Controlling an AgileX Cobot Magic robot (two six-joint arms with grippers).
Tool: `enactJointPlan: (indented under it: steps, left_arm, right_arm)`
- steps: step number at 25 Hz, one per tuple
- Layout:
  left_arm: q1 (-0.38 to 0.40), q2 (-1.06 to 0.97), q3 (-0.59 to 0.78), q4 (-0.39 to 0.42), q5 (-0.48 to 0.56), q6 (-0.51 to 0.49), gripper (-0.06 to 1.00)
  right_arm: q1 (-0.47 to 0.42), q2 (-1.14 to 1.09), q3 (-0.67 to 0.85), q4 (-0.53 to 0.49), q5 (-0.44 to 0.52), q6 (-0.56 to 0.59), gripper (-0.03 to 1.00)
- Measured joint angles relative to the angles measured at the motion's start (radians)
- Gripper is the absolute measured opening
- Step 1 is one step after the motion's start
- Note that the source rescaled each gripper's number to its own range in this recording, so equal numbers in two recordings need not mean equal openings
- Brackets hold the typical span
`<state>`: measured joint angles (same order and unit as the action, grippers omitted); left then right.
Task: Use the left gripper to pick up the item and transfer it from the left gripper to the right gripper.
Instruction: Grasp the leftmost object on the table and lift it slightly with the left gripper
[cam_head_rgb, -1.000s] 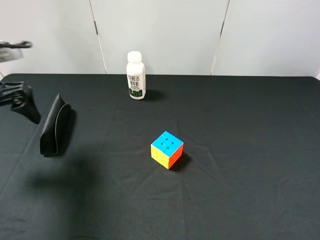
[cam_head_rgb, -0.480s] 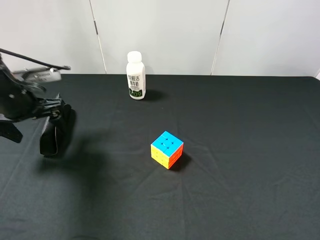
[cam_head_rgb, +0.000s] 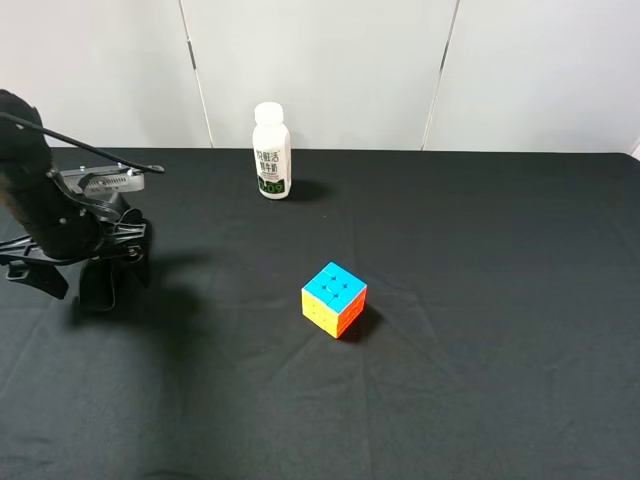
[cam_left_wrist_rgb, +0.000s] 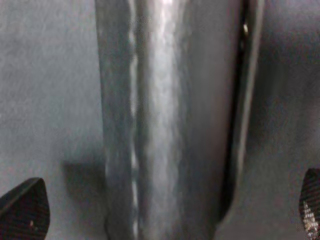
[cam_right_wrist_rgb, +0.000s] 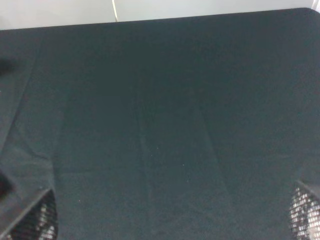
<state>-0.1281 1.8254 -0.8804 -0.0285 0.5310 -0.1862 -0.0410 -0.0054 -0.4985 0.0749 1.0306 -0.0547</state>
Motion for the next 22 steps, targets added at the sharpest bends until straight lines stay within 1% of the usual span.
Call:
enactJointPlan:
  steps: [5,9,11,13,15,17,21,22]
  left_arm:
    - [0.000,0.025,0.000,0.004,-0.050,0.000,1.00]
    - [0.000,0.028,0.000,0.014,-0.067,0.000,1.00]
    - [0.000,0.028,0.000,0.020,-0.067,0.000,0.97]
    - [0.000,0.028,0.000,0.028,-0.067,0.000,0.91]
    - [0.000,0.028,0.000,0.028,-0.067,0.000,0.80]
    - [0.000,0.028,0.000,0.035,-0.067,0.000,0.63]
    - [0.000,0.028,0.000,0.037,-0.069,0.000,0.06]
    - [-0.001,0.027,0.000,0.037,-0.070,0.000,0.02]
  right_arm:
    - [0.000,0.000,0.000,0.000,0.000,0.000,1.00]
    - [0.000,0.000,0.000,0.000,0.000,0.000,1.00]
    - [0.000,0.000,0.000,0.000,0.000,0.000,1.00]
    - [0.000,0.000,0.000,0.000,0.000,0.000,1.00]
    - [0.000,0.000,0.000,0.000,0.000,0.000,1.00]
    - [0.000,0.000,0.000,0.000,0.000,0.000,1.00]
    - [0.000,0.000,0.000,0.000,0.000,0.000,1.00]
    - [0.000,0.000,0.000,0.000,0.000,0.000,1.00]
